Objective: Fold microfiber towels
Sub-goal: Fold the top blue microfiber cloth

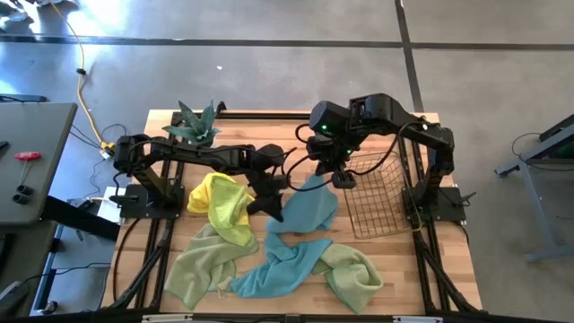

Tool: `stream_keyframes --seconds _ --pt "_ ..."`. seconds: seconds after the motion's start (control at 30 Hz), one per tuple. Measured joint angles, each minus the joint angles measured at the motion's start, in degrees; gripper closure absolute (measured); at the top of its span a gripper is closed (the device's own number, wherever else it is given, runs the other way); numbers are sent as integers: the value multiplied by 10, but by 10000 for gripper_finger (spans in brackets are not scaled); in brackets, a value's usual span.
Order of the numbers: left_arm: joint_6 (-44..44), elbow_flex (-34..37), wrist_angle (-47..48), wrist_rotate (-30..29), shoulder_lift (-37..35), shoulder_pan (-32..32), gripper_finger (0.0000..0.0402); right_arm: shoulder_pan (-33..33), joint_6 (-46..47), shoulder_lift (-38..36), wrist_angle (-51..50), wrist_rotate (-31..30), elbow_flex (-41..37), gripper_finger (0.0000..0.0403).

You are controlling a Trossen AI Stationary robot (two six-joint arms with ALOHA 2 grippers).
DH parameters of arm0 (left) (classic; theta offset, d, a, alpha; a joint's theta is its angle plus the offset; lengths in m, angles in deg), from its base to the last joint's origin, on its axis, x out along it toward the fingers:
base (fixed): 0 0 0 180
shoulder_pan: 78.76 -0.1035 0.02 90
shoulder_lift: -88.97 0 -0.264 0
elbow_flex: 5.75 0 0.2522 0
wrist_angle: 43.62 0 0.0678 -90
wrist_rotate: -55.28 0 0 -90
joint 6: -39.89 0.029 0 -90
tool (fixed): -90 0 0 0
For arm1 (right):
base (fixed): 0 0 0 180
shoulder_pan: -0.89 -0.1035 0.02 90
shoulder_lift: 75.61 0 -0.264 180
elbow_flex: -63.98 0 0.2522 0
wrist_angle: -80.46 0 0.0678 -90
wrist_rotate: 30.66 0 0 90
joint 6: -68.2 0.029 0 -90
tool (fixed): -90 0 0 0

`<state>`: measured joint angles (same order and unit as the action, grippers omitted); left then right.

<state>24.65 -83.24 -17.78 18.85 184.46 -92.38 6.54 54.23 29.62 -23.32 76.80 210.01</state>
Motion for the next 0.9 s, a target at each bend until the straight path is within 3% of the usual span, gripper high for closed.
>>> stream_keyframes --seconds 0.07,0.23,0.4,0.53,0.7,0.9 --pt "-23 0 1 -9 0 -6 394 0 2 0 0 -22 0 403" --pt "-51 -3 9 -54 -7 -30 396 0 2 0 0 -114 0 403" --pt "5 -48 73 -117 -45 -60 399 1 -21 0 0 -241 0 403" --pt "109 -119 211 -265 -82 -78 400 8 -50 0 22 -326 0 403" --pt "204 -216 321 -487 -97 -80 401 37 -77 0 92 -338 0 403" --pt "275 -263 345 -632 -98 -82 401 80 -90 0 144 -340 0 403"
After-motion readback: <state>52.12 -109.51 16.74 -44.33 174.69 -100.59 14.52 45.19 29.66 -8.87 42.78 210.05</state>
